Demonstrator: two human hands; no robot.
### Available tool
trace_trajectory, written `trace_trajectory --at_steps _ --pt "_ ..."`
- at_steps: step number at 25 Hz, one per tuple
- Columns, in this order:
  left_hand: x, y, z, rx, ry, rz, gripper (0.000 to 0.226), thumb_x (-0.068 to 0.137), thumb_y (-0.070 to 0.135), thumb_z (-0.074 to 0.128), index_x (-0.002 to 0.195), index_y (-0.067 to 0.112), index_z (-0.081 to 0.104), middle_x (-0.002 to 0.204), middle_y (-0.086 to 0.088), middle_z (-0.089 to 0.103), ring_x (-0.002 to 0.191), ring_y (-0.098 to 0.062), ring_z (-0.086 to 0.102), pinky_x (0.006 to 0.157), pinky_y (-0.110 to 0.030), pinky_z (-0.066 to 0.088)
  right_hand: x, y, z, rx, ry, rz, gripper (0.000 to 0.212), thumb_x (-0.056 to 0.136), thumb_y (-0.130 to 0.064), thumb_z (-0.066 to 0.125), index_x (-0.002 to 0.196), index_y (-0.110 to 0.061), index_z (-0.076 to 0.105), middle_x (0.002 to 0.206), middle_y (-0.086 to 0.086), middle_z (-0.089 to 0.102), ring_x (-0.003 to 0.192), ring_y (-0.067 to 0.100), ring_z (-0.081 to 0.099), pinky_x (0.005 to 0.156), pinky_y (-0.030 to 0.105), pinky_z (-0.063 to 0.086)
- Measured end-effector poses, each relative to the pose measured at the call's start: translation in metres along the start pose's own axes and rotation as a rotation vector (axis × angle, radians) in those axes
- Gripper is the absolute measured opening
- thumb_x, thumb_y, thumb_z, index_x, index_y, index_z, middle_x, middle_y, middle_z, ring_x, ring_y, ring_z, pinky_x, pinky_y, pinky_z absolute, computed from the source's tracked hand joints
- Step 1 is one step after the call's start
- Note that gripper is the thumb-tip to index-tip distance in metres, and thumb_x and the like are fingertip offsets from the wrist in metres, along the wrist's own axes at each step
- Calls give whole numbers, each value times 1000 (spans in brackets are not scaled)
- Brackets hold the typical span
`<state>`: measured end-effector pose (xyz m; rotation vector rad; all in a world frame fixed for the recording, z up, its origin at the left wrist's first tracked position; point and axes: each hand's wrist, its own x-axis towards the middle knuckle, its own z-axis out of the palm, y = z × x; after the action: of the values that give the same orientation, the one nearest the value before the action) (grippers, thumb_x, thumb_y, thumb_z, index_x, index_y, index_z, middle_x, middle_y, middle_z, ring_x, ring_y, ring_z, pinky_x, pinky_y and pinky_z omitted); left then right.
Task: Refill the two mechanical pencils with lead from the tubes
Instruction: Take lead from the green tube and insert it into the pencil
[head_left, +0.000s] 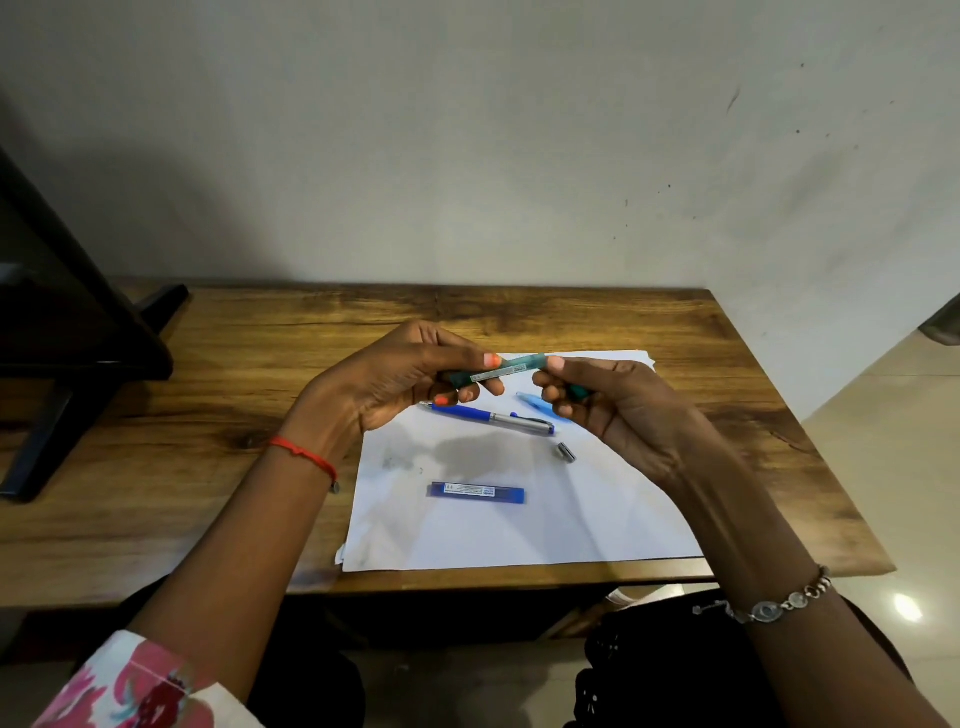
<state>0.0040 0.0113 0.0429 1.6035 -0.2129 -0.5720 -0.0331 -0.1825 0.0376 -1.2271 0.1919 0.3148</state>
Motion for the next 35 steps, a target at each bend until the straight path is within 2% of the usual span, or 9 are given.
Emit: trace_trajectory --at_steps 5,13,15,17,19,22,26,31,35 --pt "4 -3 -3 166 86 110 10 79 5 66 83 8 74 65 -1 72 48 -7 48 39 -16 36 2 3 -3 -22 13 23 14 85 4 54 85 3 67 67 7 71 58 11 66 58 17 55" --pt "5 -3 -1 299 156 248 18 76 7 71 85 21 72 53 9 66 45 -4 47 41 -14 36 8 12 -2 180 52 156 13 84 9 53 85 7 66 69 12 72 63 17 70 58 19 57" --pt "5 -2 -1 325 168 266 19 75 9 72 87 23 72 54 4 66 46 -7 47 42 -14 37 8 12 -1 221 58 158 13 84 9 52 83 7 65 67 12 72 62 16 70 58 19 57" --pt "5 -2 -1 356 178 283 18 73 12 74 85 26 73 64 -11 69 52 -16 49 44 -16 39 8 12 -1 229 68 149 16 84 9 51 79 6 66 65 11 72 60 15 70 58 19 58" --pt "6 -4 -1 383 183 289 18 72 12 75 84 25 73 69 -9 72 55 -16 55 46 -17 41 9 12 -2 214 76 116 23 84 9 52 69 4 69 62 10 71 57 15 69 58 19 58" --pt "7 -5 -2 433 163 264 20 69 10 76 87 18 74 65 16 71 57 -4 63 51 -14 48 8 10 -1 117 94 51 20 84 4 56 69 1 69 60 8 68 50 10 63 54 16 55" --pt "8 -9 1 477 134 236 24 68 4 77 92 8 73 73 7 71 61 1 65 64 -5 47 9 10 -5 -128 181 0 9 78 -8 68 71 -4 67 60 4 57 46 8 48 45 15 42" --pt "8 -8 3 475 140 222 23 69 3 76 92 8 73 78 -5 72 65 1 66 65 -4 47 7 6 -5 -349 251 -40 12 77 -17 71 69 -9 67 56 1 45 47 10 37 43 14 34" --pt "9 -10 3 403 141 212 22 68 1 77 80 19 73 63 13 71 66 -2 68 63 -5 47 5 3 -4 -408 214 -129 15 78 -15 70 64 -13 67 43 -10 39 48 12 30 39 11 28"
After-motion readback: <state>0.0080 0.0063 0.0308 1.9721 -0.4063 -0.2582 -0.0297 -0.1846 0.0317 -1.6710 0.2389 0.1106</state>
